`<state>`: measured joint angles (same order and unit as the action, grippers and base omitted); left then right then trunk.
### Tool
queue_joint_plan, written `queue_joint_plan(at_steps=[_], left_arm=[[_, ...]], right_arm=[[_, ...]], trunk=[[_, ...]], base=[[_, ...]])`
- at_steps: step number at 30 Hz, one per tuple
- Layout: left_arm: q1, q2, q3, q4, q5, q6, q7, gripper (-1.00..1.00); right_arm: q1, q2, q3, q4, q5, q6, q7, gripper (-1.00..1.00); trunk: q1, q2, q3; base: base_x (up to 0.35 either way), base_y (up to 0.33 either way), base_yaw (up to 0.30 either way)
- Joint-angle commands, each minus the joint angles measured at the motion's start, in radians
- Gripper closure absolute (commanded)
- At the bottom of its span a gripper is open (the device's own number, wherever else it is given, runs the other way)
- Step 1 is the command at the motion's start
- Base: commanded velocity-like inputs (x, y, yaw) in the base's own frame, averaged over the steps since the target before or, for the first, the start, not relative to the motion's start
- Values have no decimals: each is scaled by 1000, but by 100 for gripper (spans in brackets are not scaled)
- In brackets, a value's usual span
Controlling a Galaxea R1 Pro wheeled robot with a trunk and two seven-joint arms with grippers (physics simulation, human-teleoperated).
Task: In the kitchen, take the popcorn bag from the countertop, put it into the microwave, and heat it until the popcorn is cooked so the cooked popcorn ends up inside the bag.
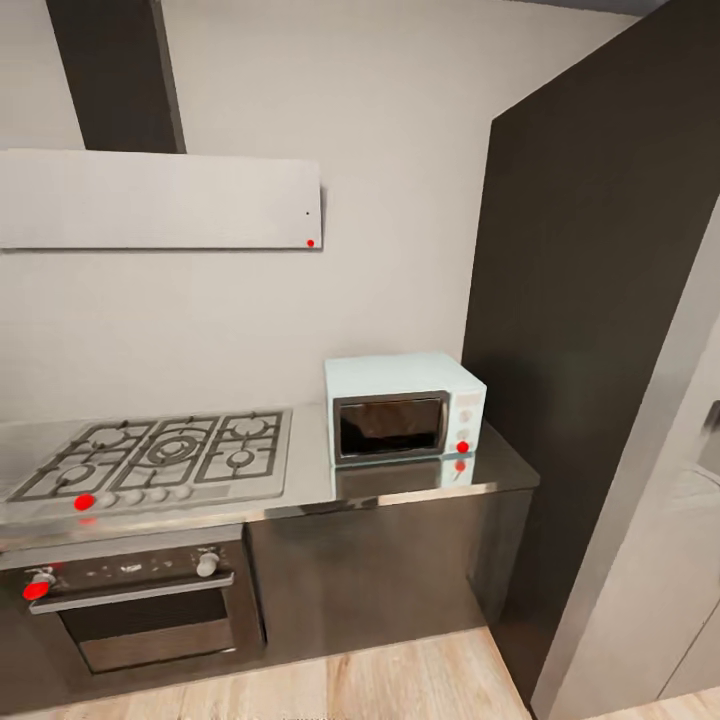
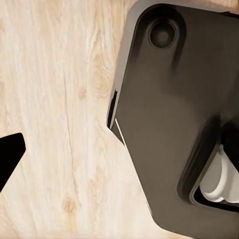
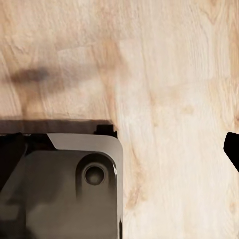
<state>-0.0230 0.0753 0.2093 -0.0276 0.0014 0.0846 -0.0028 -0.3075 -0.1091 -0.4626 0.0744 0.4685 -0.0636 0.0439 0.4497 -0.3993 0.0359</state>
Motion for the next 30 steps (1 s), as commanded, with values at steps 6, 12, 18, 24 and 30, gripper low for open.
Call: queue_joint_plan(at_steps=[6, 12, 18, 24, 30], left_arm=[[0, 0, 5, -2, 0, 6, 0, -100], [0, 0, 5, -2, 0, 6, 0, -100], [0, 0, 5, -2, 0, 6, 0, -100], [0, 0, 5, -1, 0, 6, 0, -100], [0, -2, 6, -1, 0, 6, 0, -100]], right_arm=[[-1, -1, -8, 4, 7, -7, 1, -100], [-1, -1, -8, 4, 7, -7, 1, -100], [-1, -1, -8, 4, 7, -8, 2, -100], [-1, -1, -8, 4, 7, -10, 2, -100], [-1, -1, -19, -53, 6, -256, 3, -100]], trunk=[[0, -1, -4], [0, -1, -8], [0, -1, -11], [0, -1, -11], [0, -1, -11]], base=[[0, 0, 256], [0, 0, 256], [0, 0, 257], [0, 0, 122], [0, 0, 2]])
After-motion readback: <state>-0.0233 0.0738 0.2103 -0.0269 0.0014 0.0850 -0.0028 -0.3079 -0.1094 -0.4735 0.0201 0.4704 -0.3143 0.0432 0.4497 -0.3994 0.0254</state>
